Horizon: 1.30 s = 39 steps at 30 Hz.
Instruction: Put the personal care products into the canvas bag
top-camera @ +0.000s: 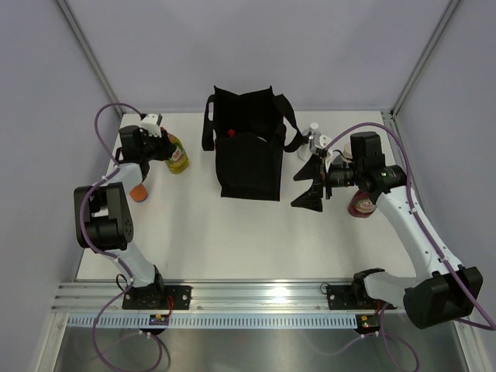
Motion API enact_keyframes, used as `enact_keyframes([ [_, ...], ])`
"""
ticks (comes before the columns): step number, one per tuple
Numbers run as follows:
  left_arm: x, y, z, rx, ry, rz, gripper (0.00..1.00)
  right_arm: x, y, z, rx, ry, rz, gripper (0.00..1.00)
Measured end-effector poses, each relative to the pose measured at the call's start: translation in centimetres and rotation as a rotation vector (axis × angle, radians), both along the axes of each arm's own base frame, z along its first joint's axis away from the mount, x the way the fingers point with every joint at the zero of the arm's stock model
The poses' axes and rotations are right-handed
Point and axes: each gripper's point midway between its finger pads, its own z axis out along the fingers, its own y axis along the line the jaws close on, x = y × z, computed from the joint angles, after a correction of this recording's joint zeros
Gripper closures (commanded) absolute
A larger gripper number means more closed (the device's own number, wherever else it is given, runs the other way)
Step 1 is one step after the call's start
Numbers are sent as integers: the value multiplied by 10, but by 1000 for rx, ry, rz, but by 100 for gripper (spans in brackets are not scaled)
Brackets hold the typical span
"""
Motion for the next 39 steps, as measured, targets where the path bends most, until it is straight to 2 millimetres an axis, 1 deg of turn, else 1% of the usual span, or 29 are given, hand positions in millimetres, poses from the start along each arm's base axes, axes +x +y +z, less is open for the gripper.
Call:
enact_keyframes([
  [3, -8, -3, 2, -28, 10, 14, 100, 0, -2, 0, 0, 0, -2, 0],
  [5, -19, -8, 4, -66, 44, 25, 100, 0, -3, -1, -1, 1, -4, 1],
  [6, -21, -11, 6, -77, 50, 24, 100, 1, -3, -1, -1, 2, -4, 1],
  [9, -32, -24, 24, -116, 44, 22, 100, 0, -4, -1, 1, 5, -4, 1],
  [12, -45, -41, 55, -134, -11, 9, 100, 0, -4, -1, 2, 4, -4, 1],
  [14, -56, -56, 79, -131, -59, -10, 100, 1, -5, -1, 2, 1, -6, 0],
  [17, -76, -87, 121, -112, -160, -37, 100, 2, -6, -1, 2, 0, -9, 1],
  [20, -99, -113, 154, -86, -241, -39, 100, 2, -6, -1, 2, 0, -11, 0],
  [22, -112, -120, 169, -66, -276, -27, 100, 2, -7, -1, 1, 1, -12, 0],
  [24, -121, -119, 180, -32, -290, 4, 100, 3, -7, -2, 1, 3, -14, 0],
  [27, -128, -121, 198, 29, -308, 34, 100, 4, -8, -2, 1, 3, -19, 1],
  [29, -134, -130, 217, 62, -337, 25, 100, 4, -9, -2, 1, 3, -23, 0],
  [33, -144, -160, 271, 52, -430, -42, 100, 5, -10, -3, 0, 5, -27, 1],
  [36, -144, -181, 307, 32, -498, -82, 100, 5, -11, -3, 0, 4, -30, 1],
  [39, -135, -196, 328, 47, -542, -95, 100, 6, -11, -3, 0, 4, -31, 1],
])
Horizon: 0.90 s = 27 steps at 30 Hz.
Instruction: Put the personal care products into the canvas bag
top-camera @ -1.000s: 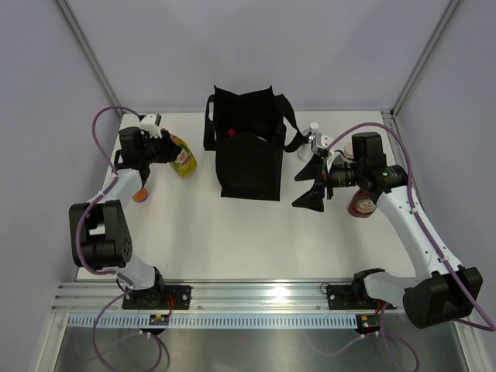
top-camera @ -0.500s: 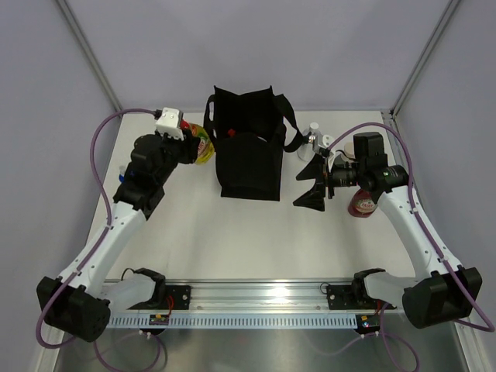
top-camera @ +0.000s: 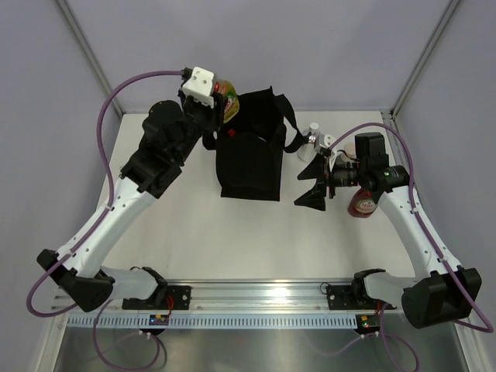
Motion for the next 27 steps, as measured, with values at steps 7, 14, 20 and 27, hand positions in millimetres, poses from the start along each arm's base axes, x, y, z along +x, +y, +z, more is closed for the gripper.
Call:
enact_keyframes([
  [7, 40, -34, -21, 101, 22, -26, 100, -1, -1, -2, -6, 4, 0, 0],
  [14, 74, -83, -109, 234, 170, -182, 100, -1, -1, -2, -8, 0, 2, 0],
  [20, 60, -95, -156, 265, 317, -404, 100, -2, -1, -2, -9, 0, 4, 1],
  [27, 39, -94, -160, 221, 375, -605, 98, -2, -1, -3, -10, 3, 5, 0],
])
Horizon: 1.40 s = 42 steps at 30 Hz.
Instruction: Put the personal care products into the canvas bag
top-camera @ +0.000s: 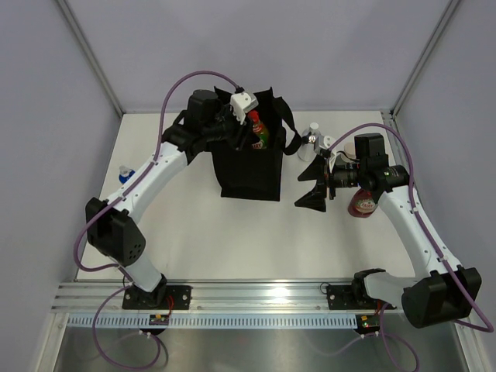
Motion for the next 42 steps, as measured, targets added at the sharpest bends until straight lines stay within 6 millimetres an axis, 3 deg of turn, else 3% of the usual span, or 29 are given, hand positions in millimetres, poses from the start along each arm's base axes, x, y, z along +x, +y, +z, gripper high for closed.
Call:
enact_keyframes([
  [6, -8, -11, -12, -11, 51, -76, 95, 0, 0, -1, -3, 3, 1, 0],
  [13, 4, -16, -55, 25, 133, -76, 74, -1, -1, -3, -6, 8, 1, 1],
  [14, 5, -17, -56, 17, 141, -76, 59, -1, -1, -3, -7, 11, 1, 0],
  [17, 6, -19, -55, 5, 142, -77, 29, 1, -1, -6, -15, 17, -5, 1],
  [19, 10, -19, -53, -5, 133, -69, 11, 2, -2, -7, -20, 17, -8, 0],
  [21, 14, -17, -51, -13, 126, -57, 1, 2, -2, -8, -22, 21, -9, 1],
  [28, 25, -8, -42, -32, 110, 3, 1, 5, -3, -11, -36, 23, -22, 0],
  [31, 26, -1, -27, -52, 89, 38, 1, 8, -6, -12, -44, 22, -38, 0],
  [37, 22, 28, 26, -98, -4, 154, 1, 27, -25, -15, -72, 37, -157, 0],
  [42, -13, 68, 72, -139, -108, 286, 1, 56, -48, -8, -160, 27, -354, 0],
])
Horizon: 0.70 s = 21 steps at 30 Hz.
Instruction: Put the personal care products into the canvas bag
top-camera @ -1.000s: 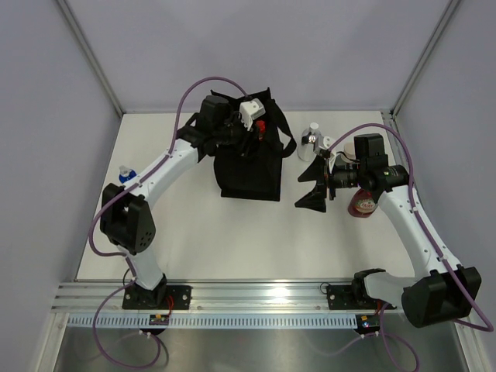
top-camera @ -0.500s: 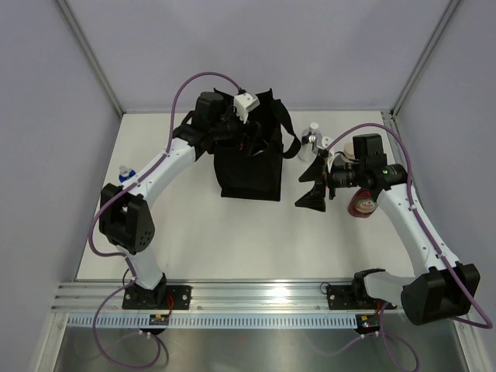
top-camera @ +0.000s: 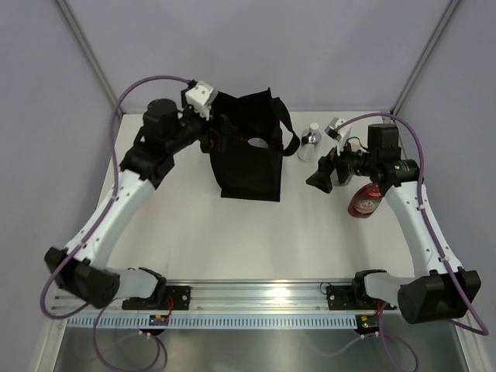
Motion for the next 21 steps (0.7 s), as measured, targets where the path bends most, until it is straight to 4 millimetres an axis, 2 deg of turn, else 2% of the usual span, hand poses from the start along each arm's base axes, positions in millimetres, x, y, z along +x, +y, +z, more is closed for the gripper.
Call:
enact_keyframes([
  [2, -24, 19, 10, -15, -35, 47, 1, 14, -11, 12, -34, -20, -99, 1],
  [5, -58, 46, 12, -35, -77, 110, 1, 40, -34, 28, -78, -49, -301, 1],
  [7, -80, 63, 2, -48, -88, 148, 1, 56, -53, 34, -113, -45, -451, 0],
  [9, -96, 74, -15, -54, -85, 175, 1, 66, -67, 34, -166, -33, -525, 0],
  [12, -108, 84, -49, -36, -45, 199, 1, 58, -77, 22, -271, -11, -490, 0],
  [15, -118, 91, -87, -3, 24, 215, 1, 37, -90, 7, -399, -5, -388, 1],
  [17, -124, 94, -104, 5, 60, 223, 1, 24, -108, 1, -491, -18, -325, 1],
  [19, -129, 96, -114, 9, 78, 225, 1, 13, -126, -8, -568, -3, -282, 1],
  [21, -133, 98, -114, 7, 79, 225, 1, 7, -141, -20, -651, 28, -230, 1],
])
